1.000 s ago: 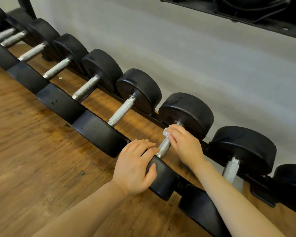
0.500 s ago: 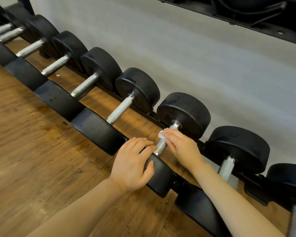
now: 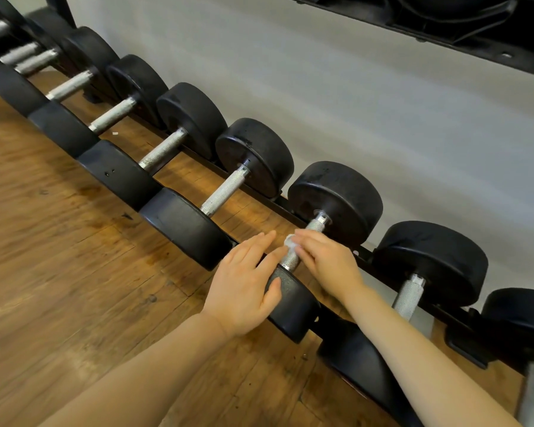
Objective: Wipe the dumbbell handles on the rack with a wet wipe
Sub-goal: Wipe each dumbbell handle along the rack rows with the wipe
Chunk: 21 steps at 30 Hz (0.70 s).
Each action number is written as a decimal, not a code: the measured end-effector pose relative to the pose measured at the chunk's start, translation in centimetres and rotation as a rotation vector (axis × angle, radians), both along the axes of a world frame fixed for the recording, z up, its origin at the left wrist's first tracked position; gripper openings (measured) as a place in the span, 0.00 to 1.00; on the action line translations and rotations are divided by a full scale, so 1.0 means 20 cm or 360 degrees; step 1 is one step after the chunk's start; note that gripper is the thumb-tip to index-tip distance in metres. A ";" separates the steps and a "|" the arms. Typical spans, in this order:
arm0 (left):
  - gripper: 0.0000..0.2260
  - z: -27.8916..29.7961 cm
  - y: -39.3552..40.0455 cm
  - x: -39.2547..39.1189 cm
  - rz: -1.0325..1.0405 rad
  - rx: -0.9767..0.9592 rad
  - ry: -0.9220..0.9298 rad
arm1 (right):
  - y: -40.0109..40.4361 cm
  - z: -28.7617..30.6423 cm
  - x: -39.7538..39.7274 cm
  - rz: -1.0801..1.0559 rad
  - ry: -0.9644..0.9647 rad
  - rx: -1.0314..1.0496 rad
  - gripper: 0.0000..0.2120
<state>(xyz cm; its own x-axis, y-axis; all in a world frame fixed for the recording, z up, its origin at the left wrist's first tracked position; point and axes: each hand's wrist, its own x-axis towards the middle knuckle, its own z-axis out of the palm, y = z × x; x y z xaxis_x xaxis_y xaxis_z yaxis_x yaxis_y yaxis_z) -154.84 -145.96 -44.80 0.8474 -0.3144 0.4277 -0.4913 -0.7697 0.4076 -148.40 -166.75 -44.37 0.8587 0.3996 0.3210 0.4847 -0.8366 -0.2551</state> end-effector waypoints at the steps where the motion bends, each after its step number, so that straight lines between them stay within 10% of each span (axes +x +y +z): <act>1: 0.23 -0.01 0.00 -0.02 0.0045 0.0007 0.0022 | -0.01 0.00 0.01 -0.0082 -0.0021 0.0020 0.14; 21: 0.23 -0.11 0.01 -0.06 0.0125 -0.0258 0.0033 | -0.01 -0.01 0.00 0.0059 -0.0034 -0.0088 0.14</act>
